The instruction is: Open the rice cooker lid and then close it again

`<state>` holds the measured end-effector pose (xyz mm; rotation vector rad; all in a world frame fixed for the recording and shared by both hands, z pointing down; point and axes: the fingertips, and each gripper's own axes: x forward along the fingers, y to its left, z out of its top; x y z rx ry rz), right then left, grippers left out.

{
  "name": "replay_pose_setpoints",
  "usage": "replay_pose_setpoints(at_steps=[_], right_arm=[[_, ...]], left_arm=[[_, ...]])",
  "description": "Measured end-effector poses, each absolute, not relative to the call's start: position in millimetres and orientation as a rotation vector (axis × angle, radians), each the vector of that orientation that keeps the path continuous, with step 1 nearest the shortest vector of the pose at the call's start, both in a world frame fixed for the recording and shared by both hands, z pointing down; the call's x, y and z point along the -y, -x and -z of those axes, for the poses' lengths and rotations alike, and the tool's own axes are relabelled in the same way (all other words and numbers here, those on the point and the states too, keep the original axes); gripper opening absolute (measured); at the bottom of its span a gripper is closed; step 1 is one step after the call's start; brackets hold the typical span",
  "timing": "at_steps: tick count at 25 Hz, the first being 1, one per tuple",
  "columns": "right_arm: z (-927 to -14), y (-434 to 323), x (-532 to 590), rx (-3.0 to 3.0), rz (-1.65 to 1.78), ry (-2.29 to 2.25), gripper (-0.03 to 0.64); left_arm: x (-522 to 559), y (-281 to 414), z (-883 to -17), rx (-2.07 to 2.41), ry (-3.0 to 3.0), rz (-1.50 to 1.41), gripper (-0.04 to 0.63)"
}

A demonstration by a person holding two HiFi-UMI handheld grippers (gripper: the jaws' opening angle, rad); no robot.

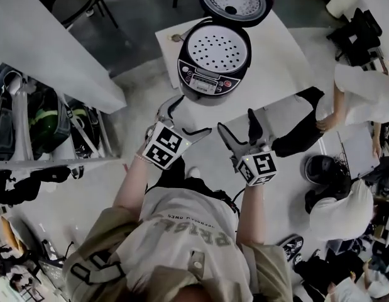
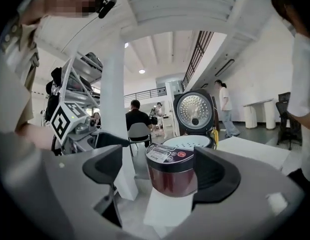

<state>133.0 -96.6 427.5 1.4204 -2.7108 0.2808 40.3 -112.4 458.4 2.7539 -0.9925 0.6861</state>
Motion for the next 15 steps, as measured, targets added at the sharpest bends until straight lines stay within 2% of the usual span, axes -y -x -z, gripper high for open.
replay_pose_setpoints(at_steps=[7, 15], right_arm=[[-413, -151, 101, 2.734, -0.285, -1.499, 0.419], [-393, -175, 162, 2.710, -0.214, -1.583, 0.419]], left_arm=[[125, -29, -438, 1.063, -2.727, -0.555, 0.535], [203, -32, -412, 1.053, -2.856, -0.609, 0.535]])
